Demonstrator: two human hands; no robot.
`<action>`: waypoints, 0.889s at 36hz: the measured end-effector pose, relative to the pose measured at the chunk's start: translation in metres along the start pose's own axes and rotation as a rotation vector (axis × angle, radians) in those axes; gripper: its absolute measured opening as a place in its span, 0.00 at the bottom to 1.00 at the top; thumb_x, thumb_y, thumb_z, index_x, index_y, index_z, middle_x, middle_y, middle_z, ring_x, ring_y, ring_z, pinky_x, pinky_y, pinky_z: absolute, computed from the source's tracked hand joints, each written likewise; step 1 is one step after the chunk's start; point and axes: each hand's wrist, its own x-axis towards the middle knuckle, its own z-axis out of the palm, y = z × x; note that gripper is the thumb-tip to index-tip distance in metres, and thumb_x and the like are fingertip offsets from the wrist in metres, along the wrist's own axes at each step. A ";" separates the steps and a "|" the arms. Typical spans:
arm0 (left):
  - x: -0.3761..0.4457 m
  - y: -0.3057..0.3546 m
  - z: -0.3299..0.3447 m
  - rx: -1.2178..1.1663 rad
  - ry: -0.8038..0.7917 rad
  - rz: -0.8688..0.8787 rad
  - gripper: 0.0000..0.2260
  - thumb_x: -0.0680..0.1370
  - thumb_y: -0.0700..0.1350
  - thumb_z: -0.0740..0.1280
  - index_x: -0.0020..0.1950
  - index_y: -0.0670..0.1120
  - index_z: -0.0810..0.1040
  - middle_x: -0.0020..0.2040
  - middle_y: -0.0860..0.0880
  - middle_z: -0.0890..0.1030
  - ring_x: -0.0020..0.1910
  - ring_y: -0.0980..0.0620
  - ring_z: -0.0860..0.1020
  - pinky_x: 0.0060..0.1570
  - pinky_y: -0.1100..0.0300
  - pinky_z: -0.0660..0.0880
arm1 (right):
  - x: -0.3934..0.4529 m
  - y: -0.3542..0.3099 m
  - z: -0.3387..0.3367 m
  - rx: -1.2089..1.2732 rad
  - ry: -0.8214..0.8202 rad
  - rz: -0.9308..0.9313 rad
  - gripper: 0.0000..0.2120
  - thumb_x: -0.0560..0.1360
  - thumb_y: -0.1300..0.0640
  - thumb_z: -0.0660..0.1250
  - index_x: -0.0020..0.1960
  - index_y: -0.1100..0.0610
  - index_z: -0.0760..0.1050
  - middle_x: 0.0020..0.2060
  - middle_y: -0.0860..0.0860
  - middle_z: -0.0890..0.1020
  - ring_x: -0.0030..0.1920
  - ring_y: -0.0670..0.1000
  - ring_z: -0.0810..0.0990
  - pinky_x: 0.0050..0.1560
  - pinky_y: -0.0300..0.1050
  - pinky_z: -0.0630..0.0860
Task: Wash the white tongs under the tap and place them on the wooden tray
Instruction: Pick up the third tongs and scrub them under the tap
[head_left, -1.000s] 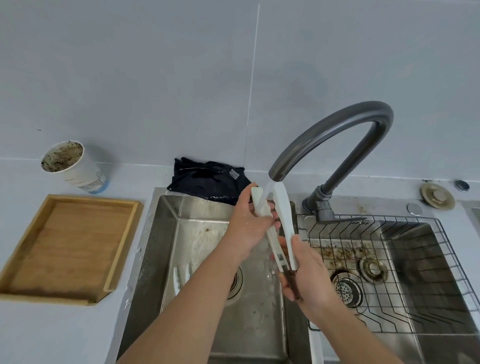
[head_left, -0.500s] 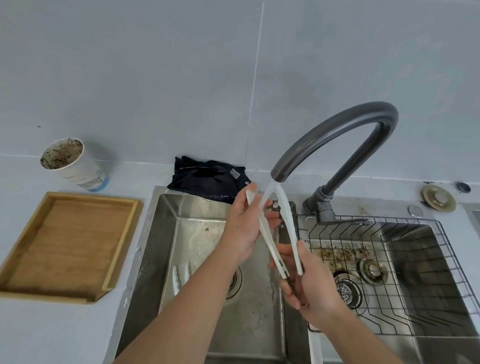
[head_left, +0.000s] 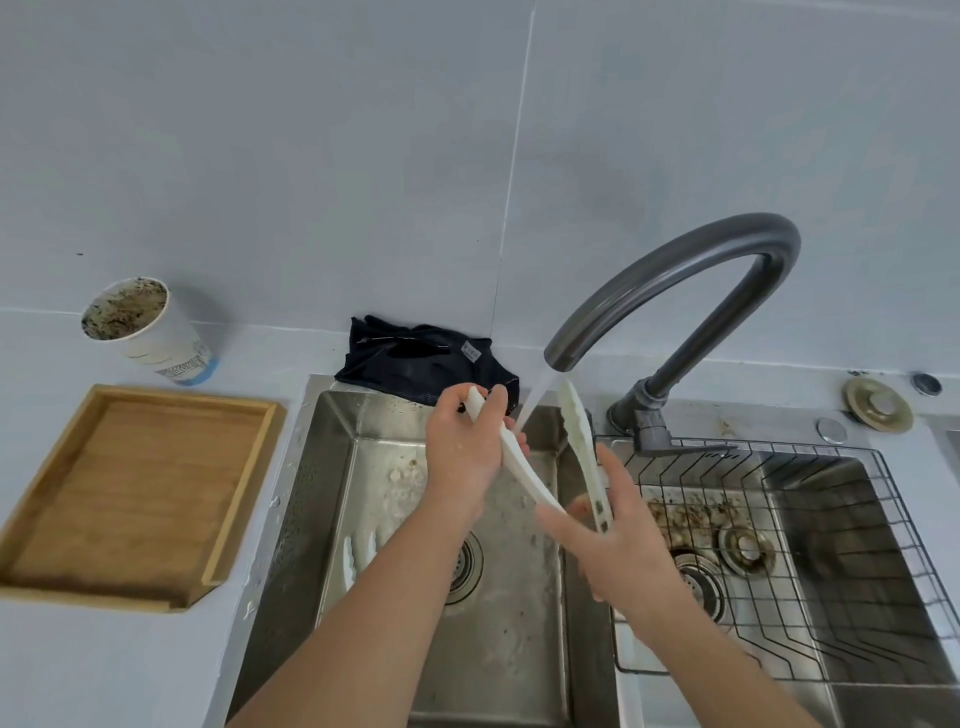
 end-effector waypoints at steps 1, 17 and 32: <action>0.001 0.001 0.002 0.011 0.012 -0.006 0.08 0.80 0.48 0.69 0.54 0.44 0.76 0.35 0.44 0.79 0.29 0.48 0.81 0.33 0.54 0.82 | -0.001 0.001 0.000 -0.100 0.003 -0.034 0.43 0.71 0.40 0.74 0.78 0.39 0.53 0.48 0.47 0.77 0.39 0.47 0.79 0.32 0.39 0.75; 0.008 -0.002 -0.004 0.224 -0.140 0.197 0.07 0.76 0.44 0.74 0.53 0.50 0.81 0.40 0.47 0.85 0.37 0.48 0.84 0.35 0.56 0.80 | -0.001 0.003 -0.011 -0.081 -0.131 -0.197 0.22 0.81 0.48 0.63 0.74 0.39 0.67 0.36 0.43 0.83 0.27 0.48 0.74 0.28 0.43 0.72; 0.010 0.001 -0.008 -0.008 -0.041 -0.061 0.15 0.85 0.55 0.57 0.63 0.55 0.81 0.56 0.51 0.82 0.51 0.54 0.80 0.45 0.59 0.76 | -0.002 -0.006 -0.007 0.145 -0.227 -0.094 0.13 0.84 0.51 0.58 0.62 0.37 0.76 0.37 0.52 0.81 0.23 0.48 0.68 0.21 0.39 0.64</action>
